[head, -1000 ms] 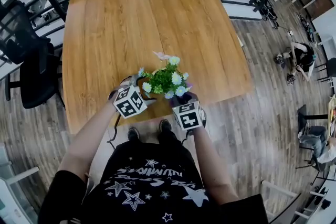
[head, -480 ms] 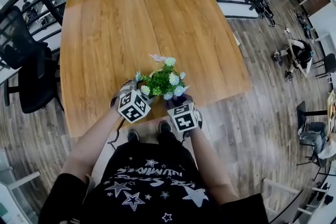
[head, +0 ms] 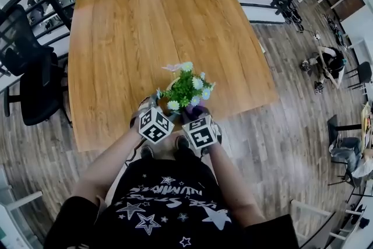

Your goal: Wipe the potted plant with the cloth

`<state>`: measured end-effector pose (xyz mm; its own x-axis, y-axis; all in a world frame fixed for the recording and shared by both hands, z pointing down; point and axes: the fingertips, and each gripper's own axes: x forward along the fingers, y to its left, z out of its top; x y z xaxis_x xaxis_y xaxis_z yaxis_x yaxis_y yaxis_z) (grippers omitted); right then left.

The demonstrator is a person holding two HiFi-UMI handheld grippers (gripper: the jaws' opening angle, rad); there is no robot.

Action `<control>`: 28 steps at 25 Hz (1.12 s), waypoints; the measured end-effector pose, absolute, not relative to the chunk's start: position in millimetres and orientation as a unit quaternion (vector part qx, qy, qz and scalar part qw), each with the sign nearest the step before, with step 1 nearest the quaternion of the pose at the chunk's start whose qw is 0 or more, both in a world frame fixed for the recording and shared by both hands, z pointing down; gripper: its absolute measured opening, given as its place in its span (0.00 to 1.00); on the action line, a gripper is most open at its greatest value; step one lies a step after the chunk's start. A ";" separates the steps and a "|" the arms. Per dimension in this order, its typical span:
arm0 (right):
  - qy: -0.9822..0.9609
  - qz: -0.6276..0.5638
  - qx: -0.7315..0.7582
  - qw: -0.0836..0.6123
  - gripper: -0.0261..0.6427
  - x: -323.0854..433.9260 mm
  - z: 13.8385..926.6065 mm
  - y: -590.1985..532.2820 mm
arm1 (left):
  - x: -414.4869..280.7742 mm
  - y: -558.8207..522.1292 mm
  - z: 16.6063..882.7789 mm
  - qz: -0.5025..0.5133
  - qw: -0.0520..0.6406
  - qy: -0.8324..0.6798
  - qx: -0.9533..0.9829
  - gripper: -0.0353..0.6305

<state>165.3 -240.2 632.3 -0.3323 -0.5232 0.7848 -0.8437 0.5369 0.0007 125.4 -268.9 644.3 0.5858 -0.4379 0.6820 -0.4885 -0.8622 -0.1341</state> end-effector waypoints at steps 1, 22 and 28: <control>-0.791 0.206 0.431 0.383 0.17 163.3 631.2 -239.7 | 125.6 -268.2 644.2 0.374 0.035 -0.259 0.890 0.58; -0.746 0.197 0.505 0.387 0.17 170.3 610.3 -211.6 | 89.9 -239.4 613.8 0.295 0.071 -0.218 0.928 0.58; -0.726 0.212 0.562 0.334 0.17 177.9 594.8 -188.3 | 62.3 -223.8 606.7 0.268 0.103 -0.223 0.932 0.47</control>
